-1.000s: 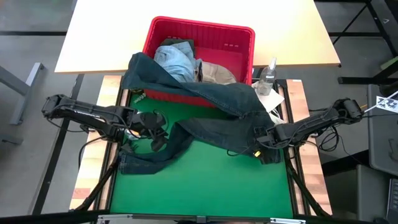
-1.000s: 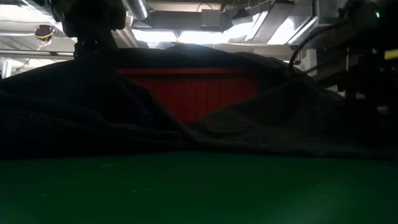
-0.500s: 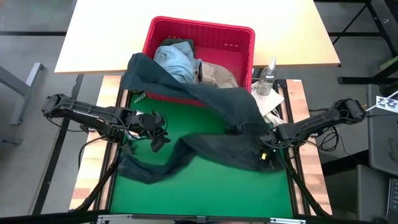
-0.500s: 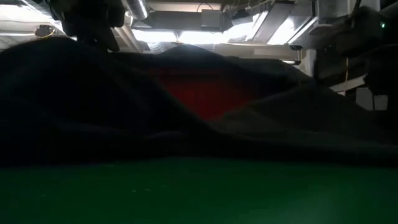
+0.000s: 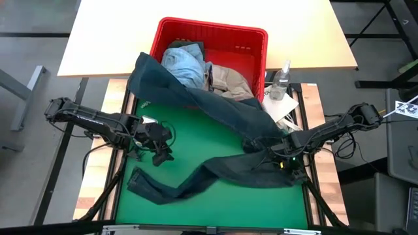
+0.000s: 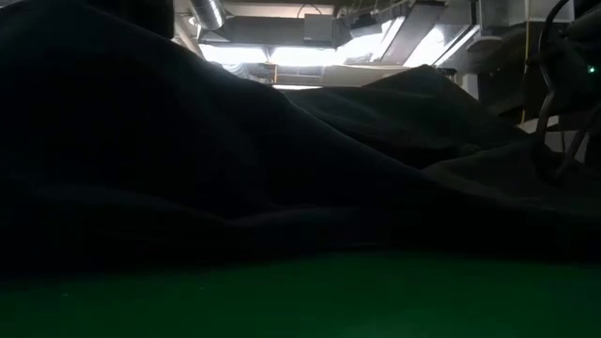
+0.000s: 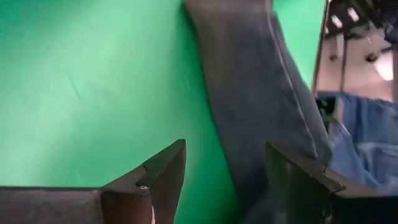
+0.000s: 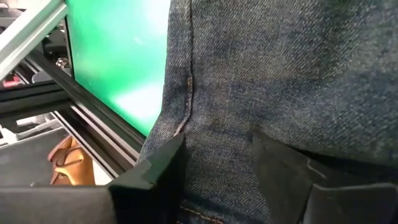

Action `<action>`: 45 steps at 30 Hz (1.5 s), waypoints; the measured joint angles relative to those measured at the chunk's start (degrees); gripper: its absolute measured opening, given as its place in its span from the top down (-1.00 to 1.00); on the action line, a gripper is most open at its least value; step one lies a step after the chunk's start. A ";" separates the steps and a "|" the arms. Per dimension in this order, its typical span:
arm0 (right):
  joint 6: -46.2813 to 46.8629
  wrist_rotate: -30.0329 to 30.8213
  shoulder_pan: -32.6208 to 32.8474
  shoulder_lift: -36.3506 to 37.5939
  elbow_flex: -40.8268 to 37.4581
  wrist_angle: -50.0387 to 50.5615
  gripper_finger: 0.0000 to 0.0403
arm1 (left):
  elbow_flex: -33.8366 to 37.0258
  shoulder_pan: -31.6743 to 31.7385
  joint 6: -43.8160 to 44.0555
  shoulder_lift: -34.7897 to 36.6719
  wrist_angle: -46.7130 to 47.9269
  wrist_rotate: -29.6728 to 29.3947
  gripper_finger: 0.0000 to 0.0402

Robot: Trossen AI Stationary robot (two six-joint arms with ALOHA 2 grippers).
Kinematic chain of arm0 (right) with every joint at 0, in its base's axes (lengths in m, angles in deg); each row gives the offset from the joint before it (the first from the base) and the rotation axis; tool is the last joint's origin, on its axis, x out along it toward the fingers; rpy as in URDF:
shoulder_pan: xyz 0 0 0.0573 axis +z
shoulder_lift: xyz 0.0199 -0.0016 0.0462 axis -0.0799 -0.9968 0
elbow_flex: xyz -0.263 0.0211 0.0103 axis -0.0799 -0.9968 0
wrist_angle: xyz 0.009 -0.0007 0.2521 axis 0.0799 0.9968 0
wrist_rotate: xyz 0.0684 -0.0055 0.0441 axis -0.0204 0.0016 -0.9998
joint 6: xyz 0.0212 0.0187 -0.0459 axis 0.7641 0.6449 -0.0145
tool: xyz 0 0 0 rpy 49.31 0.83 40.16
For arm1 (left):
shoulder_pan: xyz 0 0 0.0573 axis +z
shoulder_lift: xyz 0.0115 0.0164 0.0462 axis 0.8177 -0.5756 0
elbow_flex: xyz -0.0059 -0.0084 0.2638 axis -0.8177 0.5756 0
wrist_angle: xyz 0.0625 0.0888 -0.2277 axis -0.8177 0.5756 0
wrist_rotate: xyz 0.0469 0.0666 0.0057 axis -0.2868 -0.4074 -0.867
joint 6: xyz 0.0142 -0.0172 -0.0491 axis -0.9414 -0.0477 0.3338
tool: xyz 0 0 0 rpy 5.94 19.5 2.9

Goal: Fold laundry
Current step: Fold the dark blue jeans

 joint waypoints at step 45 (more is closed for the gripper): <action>-1.40 -1.53 -0.04 0.15 5.49 2.34 0.08 | 0.00 -28.08 17.41 -13.90 -7.49 -14.32 -0.05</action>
